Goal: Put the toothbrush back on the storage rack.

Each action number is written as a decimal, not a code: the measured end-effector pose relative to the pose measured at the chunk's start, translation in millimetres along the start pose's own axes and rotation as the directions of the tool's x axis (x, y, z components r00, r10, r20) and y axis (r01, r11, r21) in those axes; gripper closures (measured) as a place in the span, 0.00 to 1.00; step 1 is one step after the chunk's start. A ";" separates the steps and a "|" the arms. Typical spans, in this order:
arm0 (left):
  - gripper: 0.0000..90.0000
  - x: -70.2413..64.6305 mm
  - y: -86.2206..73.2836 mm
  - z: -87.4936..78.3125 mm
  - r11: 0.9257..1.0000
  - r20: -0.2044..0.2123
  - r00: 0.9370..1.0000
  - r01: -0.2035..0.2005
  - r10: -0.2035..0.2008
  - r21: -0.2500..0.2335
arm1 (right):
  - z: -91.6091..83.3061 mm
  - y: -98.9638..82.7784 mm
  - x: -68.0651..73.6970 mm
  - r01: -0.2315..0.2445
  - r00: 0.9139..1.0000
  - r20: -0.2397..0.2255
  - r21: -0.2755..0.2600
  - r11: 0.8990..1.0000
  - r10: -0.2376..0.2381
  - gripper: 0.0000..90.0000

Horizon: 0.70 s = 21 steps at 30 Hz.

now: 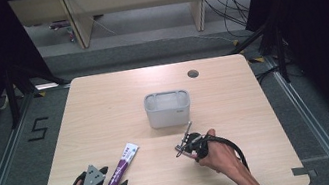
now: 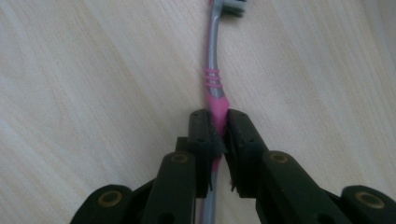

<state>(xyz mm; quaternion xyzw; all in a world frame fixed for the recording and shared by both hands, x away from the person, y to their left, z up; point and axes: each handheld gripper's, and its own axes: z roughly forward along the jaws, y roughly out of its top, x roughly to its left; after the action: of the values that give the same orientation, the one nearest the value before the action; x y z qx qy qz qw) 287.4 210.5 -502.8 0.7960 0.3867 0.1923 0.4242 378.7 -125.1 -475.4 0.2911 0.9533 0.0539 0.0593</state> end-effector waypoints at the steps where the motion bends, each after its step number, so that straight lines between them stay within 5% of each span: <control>1: 0.18 -0.1 0.0 0.0 1.000 0.000 1.000 0.000 0.000 0.000 | 0.5 0.8 0.8 0.006 1.000 0.005 0.003 1.000 -0.006 0.90; 3: 0.18 -0.2 0.2 -0.2 1.000 0.000 1.000 0.000 0.000 -0.001 | 1.0 1.5 1.2 0.038 0.999 0.014 0.011 0.999 -0.038 0.91; 12: 0.18 0.2 0.5 -1.0 1.000 -0.002 1.000 0.005 -0.005 0.001 | -4.4 -1.2 2.1 0.050 0.998 0.024 0.000 0.999 -0.050 0.91; 14: 0.18 0.3 0.4 -0.9 1.000 -0.003 1.000 0.004 -0.004 0.002 | -15.9 -3.5 -1.2 0.070 0.997 0.032 -0.048 0.996 -0.069 0.91; 17: 0.18 0.0 0.3 -0.7 1.000 -0.003 1.000 0.004 -0.004 0.001 | -24.3 -5.7 -0.4 0.038 0.999 0.039 -0.084 0.996 -0.035 0.91; 21: 0.18 0.4 0.2 -0.3 1.000 -0.001 1.000 0.007 -0.007 0.001 | -39.7 -10.0 -5.9 0.047 0.999 0.022 -0.170 0.984 -0.044 0.91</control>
<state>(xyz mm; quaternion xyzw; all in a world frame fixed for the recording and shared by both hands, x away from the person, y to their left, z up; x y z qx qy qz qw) 287.5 210.9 -502.5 0.7947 0.3898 0.1911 0.4243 372.3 -139.4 -437.1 0.2634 0.9511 0.1314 0.0940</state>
